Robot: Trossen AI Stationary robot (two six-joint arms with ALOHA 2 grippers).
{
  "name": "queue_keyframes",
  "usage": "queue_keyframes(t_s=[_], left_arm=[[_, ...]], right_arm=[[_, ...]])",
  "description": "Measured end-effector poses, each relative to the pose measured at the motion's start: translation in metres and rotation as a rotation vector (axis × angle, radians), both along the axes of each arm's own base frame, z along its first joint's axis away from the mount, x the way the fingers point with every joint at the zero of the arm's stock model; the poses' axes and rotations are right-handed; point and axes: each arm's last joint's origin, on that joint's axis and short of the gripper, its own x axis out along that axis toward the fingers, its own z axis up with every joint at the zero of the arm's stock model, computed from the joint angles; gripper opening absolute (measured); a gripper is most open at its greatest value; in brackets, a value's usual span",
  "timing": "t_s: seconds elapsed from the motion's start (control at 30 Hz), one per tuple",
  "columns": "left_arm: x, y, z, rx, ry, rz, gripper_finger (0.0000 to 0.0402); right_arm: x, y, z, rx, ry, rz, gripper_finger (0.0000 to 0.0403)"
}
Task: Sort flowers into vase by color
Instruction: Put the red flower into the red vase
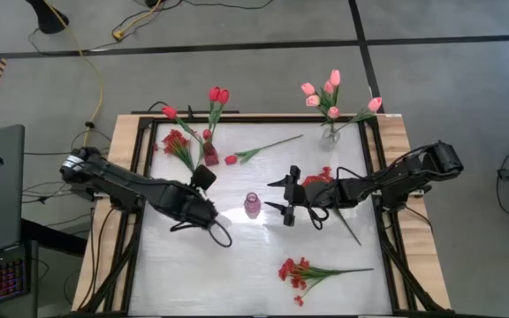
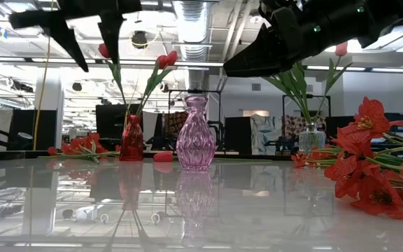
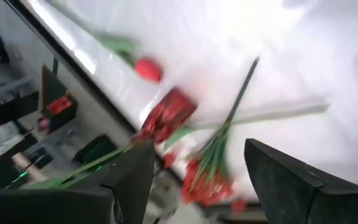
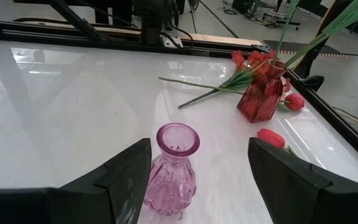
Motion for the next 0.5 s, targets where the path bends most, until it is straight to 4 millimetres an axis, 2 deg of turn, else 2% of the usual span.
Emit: queue_keyframes(t_s=[0.13, 0.23, 0.5], left_arm=[[-0.007, -0.012, 0.010, -0.115, -0.111, -0.004, 0.0237], [-0.009, -0.018, 0.017, -0.140, -0.165, -0.046, 0.0237], [-0.011, -0.016, 0.018, -0.138, -0.137, -0.081, 0.0216]], right_arm=[[0.000, 0.000, 0.000, 0.000, 0.001, 0.000, 0.0295], [0.000, 0.000, 0.000, 0.000, 0.001, 0.000, 0.0295], [0.000, 0.000, 0.000, 0.000, 0.000, 0.000, 0.0295]])
